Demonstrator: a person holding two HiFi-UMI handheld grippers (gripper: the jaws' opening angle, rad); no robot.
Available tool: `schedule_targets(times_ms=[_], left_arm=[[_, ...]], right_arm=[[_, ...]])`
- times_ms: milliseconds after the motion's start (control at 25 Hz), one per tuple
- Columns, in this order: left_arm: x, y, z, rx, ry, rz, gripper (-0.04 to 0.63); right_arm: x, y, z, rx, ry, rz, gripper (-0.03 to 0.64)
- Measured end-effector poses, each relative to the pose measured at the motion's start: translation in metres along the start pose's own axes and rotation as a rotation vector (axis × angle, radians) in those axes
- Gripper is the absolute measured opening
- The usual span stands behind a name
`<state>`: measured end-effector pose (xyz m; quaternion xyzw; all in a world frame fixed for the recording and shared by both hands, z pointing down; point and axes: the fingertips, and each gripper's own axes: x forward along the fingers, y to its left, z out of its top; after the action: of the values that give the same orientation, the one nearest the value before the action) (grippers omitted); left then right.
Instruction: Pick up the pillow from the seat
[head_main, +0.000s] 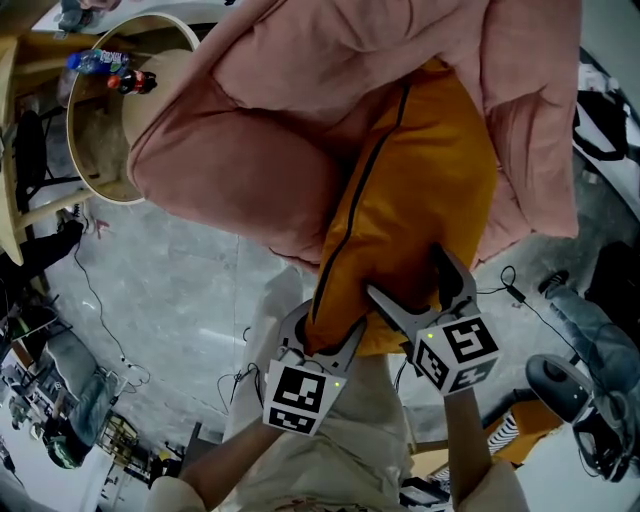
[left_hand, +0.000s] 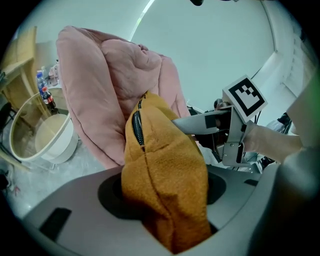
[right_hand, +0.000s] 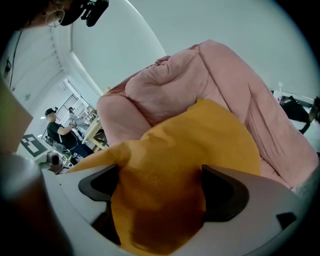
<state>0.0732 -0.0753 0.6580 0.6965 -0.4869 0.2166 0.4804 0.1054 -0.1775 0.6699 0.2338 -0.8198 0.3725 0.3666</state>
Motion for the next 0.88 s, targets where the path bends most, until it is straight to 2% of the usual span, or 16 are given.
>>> schedule_targets(times_ms=[200, 320, 480, 600, 880], left_arm=[[0.005, 0.005, 0.001, -0.007, 0.016, 0.019, 0.253], [0.008, 0.004, -0.002, -0.004, 0.031, 0.025, 0.253], [0.013, 0.001, 0.005, -0.003, 0.043, 0.024, 0.255], [0.013, 0.0, 0.007, -0.009, 0.052, 0.014, 0.255], [0.01, -0.002, 0.012, -0.005, 0.04, -0.012, 0.258]], right_arm=[[0.01, 0.001, -0.001, -0.009, 0.012, 0.025, 0.499], [0.006, 0.004, -0.006, -0.022, 0.03, 0.041, 0.379], [-0.002, 0.01, -0.003, -0.04, 0.009, 0.005, 0.164], [-0.006, 0.015, -0.002, -0.034, -0.014, -0.028, 0.072], [-0.013, 0.018, 0.004, -0.043, -0.082, -0.088, 0.048]])
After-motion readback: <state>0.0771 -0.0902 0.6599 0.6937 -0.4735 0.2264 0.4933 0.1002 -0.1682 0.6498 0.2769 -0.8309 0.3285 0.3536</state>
